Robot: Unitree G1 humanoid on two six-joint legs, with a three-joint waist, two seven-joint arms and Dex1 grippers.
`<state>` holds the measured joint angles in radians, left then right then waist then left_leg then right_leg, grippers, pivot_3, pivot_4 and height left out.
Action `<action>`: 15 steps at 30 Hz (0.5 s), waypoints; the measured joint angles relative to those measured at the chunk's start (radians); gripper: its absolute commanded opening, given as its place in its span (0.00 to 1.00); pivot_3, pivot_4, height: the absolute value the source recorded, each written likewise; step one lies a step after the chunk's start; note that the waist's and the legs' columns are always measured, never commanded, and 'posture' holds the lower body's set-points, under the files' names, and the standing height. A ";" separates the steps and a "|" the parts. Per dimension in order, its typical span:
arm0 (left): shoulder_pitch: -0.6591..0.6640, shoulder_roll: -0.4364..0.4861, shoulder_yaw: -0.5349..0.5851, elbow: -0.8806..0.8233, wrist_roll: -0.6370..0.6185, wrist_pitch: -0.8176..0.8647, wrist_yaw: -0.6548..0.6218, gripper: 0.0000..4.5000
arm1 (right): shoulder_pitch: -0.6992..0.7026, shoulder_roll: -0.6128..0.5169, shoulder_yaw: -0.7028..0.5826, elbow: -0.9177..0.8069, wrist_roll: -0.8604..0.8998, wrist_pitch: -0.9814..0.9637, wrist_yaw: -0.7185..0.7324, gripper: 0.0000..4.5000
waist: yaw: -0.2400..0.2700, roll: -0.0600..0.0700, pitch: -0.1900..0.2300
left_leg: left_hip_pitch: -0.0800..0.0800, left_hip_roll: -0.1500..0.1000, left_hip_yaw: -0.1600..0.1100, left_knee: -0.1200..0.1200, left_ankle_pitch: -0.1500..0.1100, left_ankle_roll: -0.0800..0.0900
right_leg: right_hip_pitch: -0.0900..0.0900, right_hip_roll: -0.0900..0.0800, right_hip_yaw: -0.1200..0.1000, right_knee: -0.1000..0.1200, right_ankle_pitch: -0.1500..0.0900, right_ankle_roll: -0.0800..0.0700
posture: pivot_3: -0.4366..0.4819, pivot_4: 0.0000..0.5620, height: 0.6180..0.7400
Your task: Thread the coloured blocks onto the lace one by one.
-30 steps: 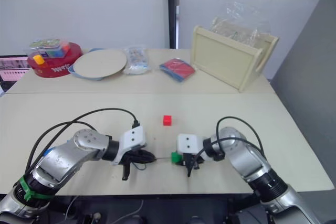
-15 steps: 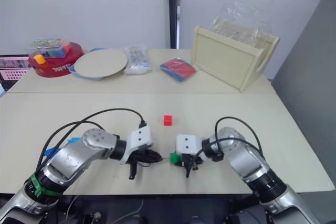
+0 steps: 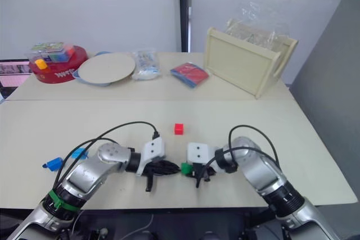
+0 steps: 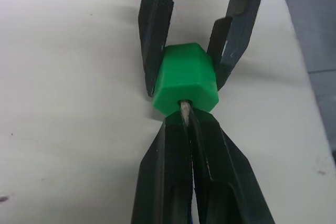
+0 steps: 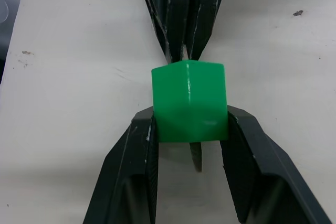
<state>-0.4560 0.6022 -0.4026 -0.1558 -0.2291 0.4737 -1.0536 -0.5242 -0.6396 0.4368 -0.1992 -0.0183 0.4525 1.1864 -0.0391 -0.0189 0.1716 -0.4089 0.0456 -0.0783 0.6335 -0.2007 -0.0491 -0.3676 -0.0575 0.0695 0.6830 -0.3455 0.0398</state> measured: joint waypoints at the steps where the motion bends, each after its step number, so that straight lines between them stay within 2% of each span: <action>1: 0.006 0.009 0.004 0.003 0.002 -0.015 -0.006 0.35 | 0.002 -0.003 0.000 -0.005 0.000 0.004 -0.001 0.26 | 0.000 0.000 0.000 | 0.000 0.000 0.000 0.000 0.000 0.000 | 0.000 0.000 0.000 0.000 0.000 0.000 | 0.48 0.27 1.00; 3: 0.007 0.024 0.029 -0.002 0.000 -0.019 -0.013 0.49 | 0.004 -0.013 0.001 -0.015 0.000 0.015 -0.002 0.26 | 0.001 0.000 0.000 | 0.000 0.000 0.000 0.000 0.000 0.000 | 0.000 0.000 0.000 0.000 0.000 0.000 | 0.48 0.27 1.00; 10: 0.080 0.091 0.122 -0.082 -0.053 0.000 -0.043 0.49 | 0.012 -0.029 0.004 -0.037 0.001 0.032 -0.010 0.26 | 0.002 0.000 0.000 | 0.000 0.000 0.000 0.000 0.000 0.000 | 0.000 -0.001 0.000 0.000 0.000 0.000 | 0.48 0.27 1.00; 15: 0.133 0.081 0.113 -0.079 -0.045 0.011 -0.030 0.49 | 0.011 -0.039 0.003 -0.038 0.001 0.033 -0.010 0.26 | 0.007 0.000 0.000 | 0.000 0.000 0.000 0.000 0.000 0.000 | 0.000 -0.001 0.000 0.000 0.000 0.000 | 0.48 0.27 1.00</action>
<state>-0.3234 0.6833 -0.2898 -0.2346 -0.2745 0.4844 -1.0834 -0.5129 -0.6788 0.4402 -0.2368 -0.0174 0.4850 1.1765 -0.0324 -0.0188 0.1716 -0.4093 0.0452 -0.0784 0.6339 -0.2007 -0.0490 -0.3674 -0.0581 0.0693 0.6826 -0.3456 0.0399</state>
